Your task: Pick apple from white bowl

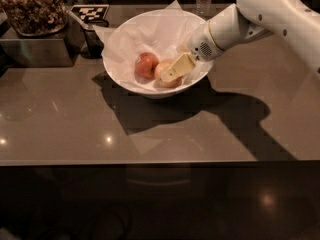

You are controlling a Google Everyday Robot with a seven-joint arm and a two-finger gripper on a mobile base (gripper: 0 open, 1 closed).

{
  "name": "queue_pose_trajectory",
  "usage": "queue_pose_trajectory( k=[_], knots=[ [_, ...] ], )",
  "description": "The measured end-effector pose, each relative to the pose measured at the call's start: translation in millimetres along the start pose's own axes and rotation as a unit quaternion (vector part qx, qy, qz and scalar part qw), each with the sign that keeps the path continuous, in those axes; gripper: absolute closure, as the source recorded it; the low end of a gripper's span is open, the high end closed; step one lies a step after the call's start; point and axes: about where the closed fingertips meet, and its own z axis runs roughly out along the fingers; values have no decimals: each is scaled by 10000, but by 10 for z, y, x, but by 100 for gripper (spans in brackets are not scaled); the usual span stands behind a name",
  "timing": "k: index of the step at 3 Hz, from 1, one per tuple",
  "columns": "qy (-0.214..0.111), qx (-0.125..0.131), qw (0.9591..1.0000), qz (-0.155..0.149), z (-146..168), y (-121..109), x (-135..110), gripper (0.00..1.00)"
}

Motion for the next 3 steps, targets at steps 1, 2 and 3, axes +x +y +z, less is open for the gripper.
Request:
queue_pose_trajectory(
  k=[1, 2, 3],
  knots=[
    [-96, -64, 9998, 172, 41, 27, 53, 26],
    [-89, -71, 9997, 237, 71, 49, 76, 40],
    [-32, -68, 9997, 228, 95, 60, 73, 54]
  ],
)
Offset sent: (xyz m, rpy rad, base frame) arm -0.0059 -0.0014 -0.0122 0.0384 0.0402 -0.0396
